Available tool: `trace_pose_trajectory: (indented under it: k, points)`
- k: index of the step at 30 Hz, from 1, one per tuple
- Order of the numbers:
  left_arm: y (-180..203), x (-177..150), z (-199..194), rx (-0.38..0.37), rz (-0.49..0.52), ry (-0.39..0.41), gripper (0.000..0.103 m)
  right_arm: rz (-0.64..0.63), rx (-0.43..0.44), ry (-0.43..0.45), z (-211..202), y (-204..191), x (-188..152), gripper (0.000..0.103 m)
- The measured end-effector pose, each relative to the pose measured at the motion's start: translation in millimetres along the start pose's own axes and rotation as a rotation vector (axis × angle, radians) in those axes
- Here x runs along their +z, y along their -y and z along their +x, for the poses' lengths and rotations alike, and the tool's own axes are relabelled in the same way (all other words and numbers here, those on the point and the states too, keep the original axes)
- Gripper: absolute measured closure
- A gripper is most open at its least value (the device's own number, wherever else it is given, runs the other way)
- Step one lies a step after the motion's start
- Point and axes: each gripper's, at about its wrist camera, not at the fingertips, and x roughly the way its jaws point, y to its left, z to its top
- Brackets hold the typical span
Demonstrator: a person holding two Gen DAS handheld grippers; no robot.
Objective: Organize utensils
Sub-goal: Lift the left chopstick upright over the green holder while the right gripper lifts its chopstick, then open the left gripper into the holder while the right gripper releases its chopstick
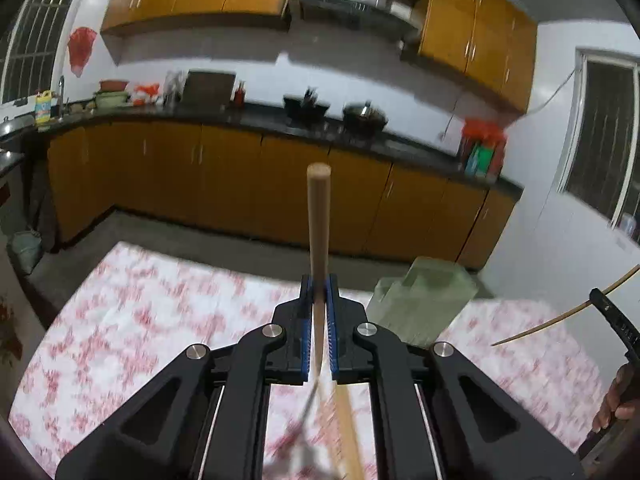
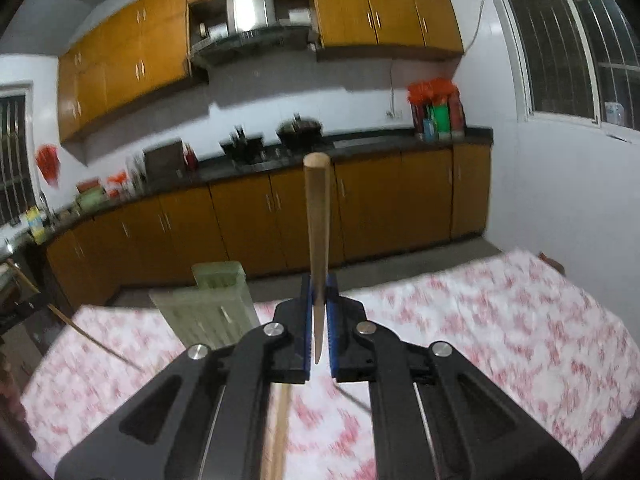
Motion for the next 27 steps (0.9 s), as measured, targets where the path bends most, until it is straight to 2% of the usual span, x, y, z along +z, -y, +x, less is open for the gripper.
trace_pose_trajectory:
  k: [6, 10, 12, 18, 27]
  points:
    - [35, 44, -20, -0.075, 0.007, 0.138, 0.096, 0.051, 0.138, 0.084, -5, -18, 45, 0.095]
    - [56, 60, -23, -0.098, 0.005, 0.229, 0.096, 0.03, 0.186, 0.096, 1, -34, 53, 0.095]
    - [68, 63, -18, -0.11, 0.014, 0.248, 0.096, -0.002, 0.193, 0.086, 12, -45, 51, 0.095]
    - [96, 51, 20, -0.141, 0.052, 0.166, 0.096, -0.02, 0.182, -0.007, 53, -56, 41, 0.095]
    - [95, 21, 70, -0.13, 0.039, 0.017, 0.096, -0.032, 0.16, -0.107, 91, -65, 17, 0.093]
